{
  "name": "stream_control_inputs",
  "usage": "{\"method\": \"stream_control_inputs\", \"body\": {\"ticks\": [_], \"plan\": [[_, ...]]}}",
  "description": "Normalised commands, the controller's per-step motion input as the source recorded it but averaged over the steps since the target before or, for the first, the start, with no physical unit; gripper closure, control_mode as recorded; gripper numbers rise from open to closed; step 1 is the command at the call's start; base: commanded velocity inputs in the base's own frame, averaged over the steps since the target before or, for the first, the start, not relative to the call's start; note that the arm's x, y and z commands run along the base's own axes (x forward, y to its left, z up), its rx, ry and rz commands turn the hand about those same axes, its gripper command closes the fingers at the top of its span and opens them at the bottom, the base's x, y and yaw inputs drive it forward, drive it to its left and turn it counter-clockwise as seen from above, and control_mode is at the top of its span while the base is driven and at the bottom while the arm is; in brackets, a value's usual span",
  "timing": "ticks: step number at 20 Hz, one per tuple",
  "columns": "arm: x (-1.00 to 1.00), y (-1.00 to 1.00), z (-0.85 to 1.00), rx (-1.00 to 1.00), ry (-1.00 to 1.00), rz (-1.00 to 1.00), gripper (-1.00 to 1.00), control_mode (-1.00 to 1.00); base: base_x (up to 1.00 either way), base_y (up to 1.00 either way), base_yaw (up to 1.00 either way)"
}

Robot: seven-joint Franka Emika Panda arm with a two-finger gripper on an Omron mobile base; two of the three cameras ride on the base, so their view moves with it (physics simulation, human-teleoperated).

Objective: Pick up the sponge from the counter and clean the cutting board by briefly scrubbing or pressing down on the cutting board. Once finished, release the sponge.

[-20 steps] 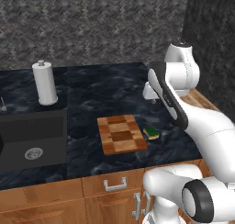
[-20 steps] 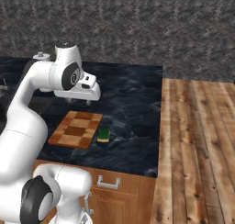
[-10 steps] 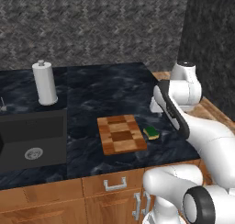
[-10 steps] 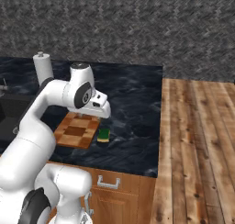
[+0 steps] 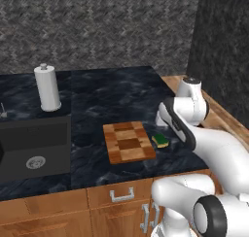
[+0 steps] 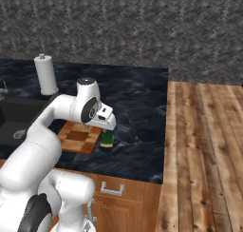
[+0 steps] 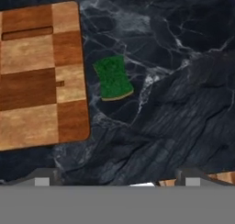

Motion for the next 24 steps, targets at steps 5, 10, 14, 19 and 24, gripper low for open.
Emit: {"method": "stream_control_inputs", "body": {"ticks": [5,10,14,19,24], "plan": [[0.34,0.00,-0.42,-0.02,0.13,0.00,-1.00,-1.00,0.00,0.00,0.00],[0.21,0.00,-0.39,-0.07,0.16,0.00,-1.00,-1.00,0.00,0.00,0.00],[0.10,0.00,-0.26,0.00,0.06,0.00,-1.00,-1.00,0.00,0.00,0.00],[0.14,0.00,-0.20,0.00,0.01,0.00,-1.00,-1.00,0.00,0.00,0.00],[0.21,0.00,-0.26,0.00,0.02,0.00,-1.00,-1.00,0.00,0.00,0.00]]}}
